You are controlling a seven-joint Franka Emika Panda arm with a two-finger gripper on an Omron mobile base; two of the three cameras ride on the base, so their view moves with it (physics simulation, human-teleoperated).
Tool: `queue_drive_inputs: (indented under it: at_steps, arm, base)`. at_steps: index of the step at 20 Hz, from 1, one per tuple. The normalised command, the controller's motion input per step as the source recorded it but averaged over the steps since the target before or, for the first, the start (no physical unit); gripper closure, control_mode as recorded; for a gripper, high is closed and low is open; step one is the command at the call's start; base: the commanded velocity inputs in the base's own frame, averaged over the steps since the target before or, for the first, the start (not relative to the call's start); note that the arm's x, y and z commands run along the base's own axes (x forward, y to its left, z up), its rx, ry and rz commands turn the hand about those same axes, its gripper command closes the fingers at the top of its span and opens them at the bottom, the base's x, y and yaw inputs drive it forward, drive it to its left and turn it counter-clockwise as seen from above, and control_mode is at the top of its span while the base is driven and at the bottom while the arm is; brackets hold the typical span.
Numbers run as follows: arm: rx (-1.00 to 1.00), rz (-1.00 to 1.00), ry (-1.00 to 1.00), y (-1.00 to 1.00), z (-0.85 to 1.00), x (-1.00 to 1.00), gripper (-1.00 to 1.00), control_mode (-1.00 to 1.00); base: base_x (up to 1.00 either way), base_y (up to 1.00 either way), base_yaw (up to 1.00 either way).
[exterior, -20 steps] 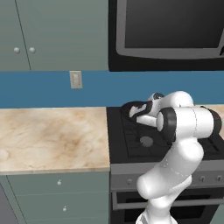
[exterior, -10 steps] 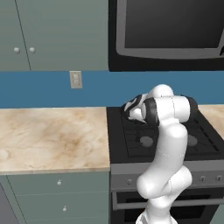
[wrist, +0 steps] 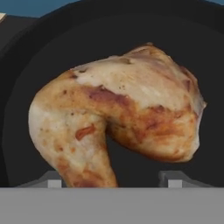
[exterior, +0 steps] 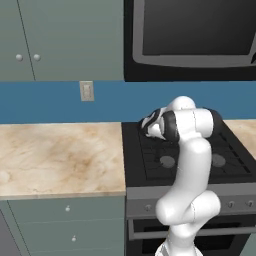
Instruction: Take the chicken drumsticks from the pan and place one on each plate on the dining counter.
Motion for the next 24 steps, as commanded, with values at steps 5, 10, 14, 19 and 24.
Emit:
queue_drive_inputs:
  at_steps: [5, 10, 14, 19, 24]
  arm:
    - [0.0, -0.09, 0.11, 0.18, -0.34, 0.07, 1.0, -1.0]
    - [0.0, -0.11, 0.14, 0.26, -0.16, 0.0, 1.0, -1.0]
    - [0.0, -0.07, 0.06, 0.13, 0.04, 0.0, 1.0, -1.0]
    - [0.0, -0.07, -0.03, 0.01, 0.47, -0.14, 1.0, -1.0]
    - [0.01, -0.16, -0.22, -0.2, 0.71, -0.87, 1.0, -1.0]
  base:
    - [0.0, 0.0, 0.0]
    - [0.0, 0.0, 0.0]
    - [0.0, 0.0, 0.0]
    - [0.0, 0.0, 0.0]
    - [0.0, 0.0, 0.0]
